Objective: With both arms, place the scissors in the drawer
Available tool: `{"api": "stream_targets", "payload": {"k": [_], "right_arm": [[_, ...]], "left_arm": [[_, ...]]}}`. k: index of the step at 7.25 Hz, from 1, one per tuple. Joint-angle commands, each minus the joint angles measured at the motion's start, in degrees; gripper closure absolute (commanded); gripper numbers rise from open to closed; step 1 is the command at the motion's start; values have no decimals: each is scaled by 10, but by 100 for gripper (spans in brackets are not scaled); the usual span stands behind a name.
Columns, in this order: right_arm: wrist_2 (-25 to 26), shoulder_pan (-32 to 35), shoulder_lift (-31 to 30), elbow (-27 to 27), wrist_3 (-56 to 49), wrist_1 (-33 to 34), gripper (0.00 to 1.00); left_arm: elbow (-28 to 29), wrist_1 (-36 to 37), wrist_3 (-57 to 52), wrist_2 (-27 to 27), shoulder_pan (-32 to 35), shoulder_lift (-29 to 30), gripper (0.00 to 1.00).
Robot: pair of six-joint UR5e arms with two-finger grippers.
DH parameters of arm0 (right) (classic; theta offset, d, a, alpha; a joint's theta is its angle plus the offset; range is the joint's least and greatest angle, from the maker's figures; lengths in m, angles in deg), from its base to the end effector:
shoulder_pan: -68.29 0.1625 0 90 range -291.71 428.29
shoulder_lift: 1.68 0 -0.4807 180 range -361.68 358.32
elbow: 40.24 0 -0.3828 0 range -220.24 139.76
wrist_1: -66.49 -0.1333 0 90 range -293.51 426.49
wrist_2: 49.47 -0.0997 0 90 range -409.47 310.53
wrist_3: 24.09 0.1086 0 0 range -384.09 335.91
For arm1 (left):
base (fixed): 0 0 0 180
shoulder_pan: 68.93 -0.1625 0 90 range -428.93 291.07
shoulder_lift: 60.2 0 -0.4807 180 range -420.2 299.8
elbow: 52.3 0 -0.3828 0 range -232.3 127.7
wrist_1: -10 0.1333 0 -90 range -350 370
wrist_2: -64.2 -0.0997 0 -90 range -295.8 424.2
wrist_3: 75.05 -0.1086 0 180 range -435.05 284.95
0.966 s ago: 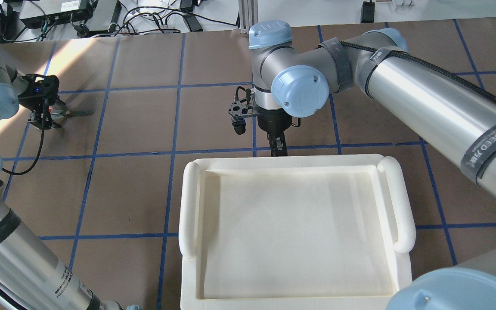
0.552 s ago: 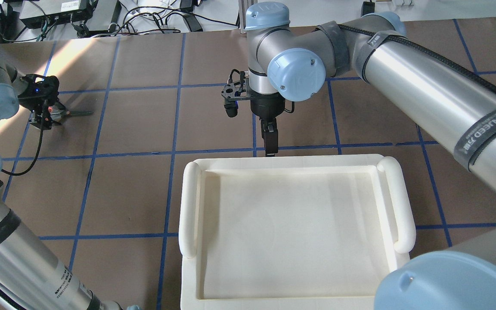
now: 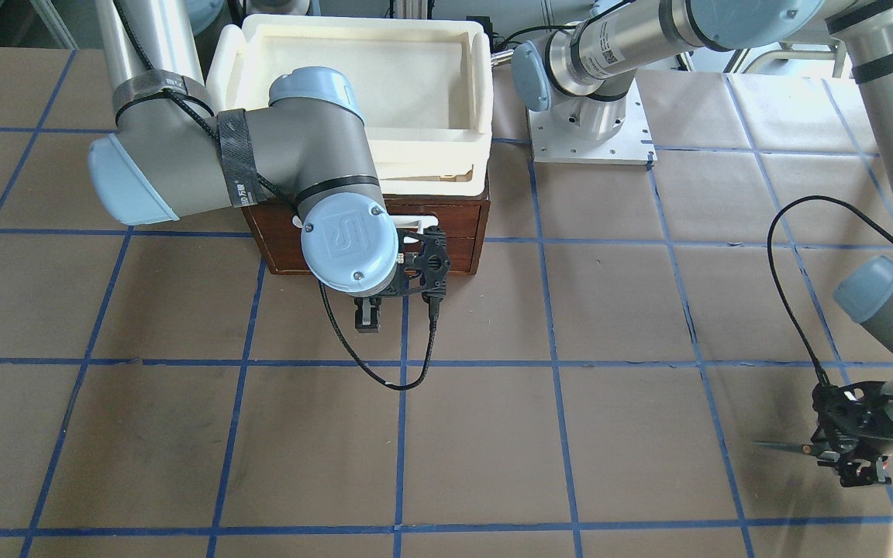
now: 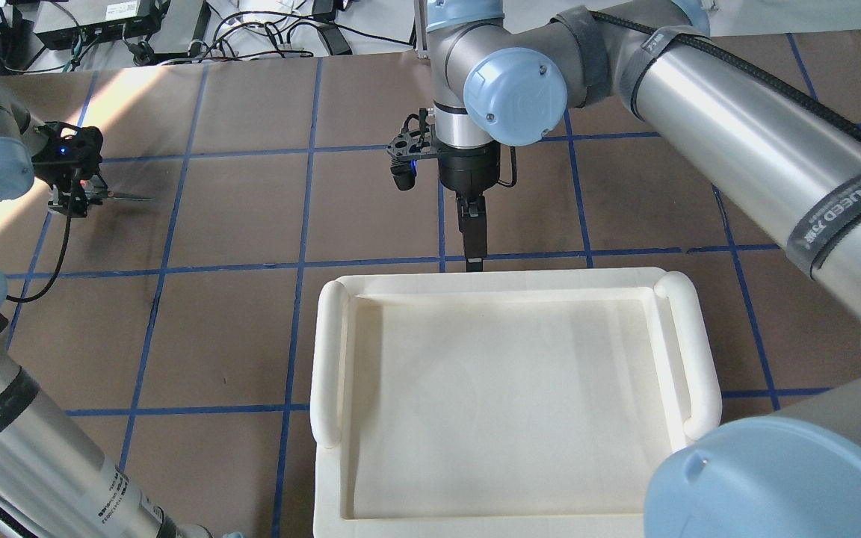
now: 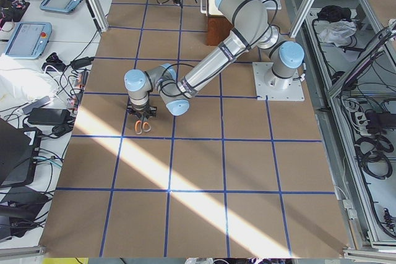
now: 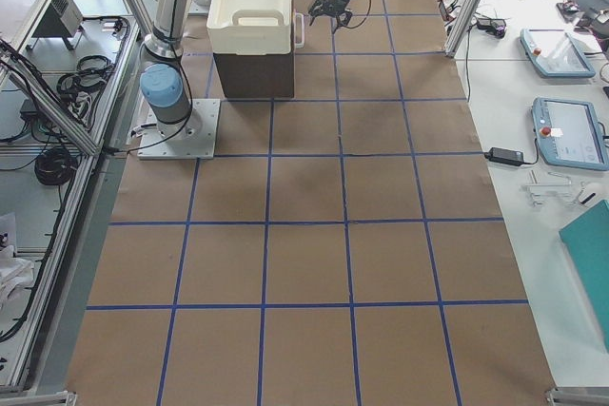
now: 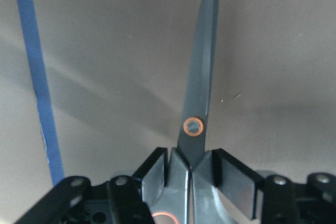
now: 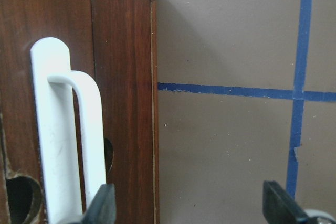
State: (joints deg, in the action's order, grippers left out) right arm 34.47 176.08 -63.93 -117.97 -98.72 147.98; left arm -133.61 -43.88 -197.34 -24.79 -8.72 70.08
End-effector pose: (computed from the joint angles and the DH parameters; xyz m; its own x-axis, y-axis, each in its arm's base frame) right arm 0.3334 -0.5651 0.3465 0.0147 -0.9085 -0.4176 -0.9996 -0.0230 0.0148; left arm 0.2527 -0.7136 0.2283 0.0452 0.9961 -0.0762 0.9987 -0.0433 0.0273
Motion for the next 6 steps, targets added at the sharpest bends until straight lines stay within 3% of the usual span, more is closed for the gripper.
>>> {"api": "stream_targets", "payload": {"k": [1,3,6], "right_arm": [[0,0,-7,-6,-6,-33,0],[-3,0,-2,-12,-7,-30,0],[-9,0,7,-22,-8,-30,0]], "left_arm": [[-1,-5,1,-13,8,-23,100],[-1,-26,13,-28,37,-51,100],[-5,-114,77,-20,56,-106,100]]}}
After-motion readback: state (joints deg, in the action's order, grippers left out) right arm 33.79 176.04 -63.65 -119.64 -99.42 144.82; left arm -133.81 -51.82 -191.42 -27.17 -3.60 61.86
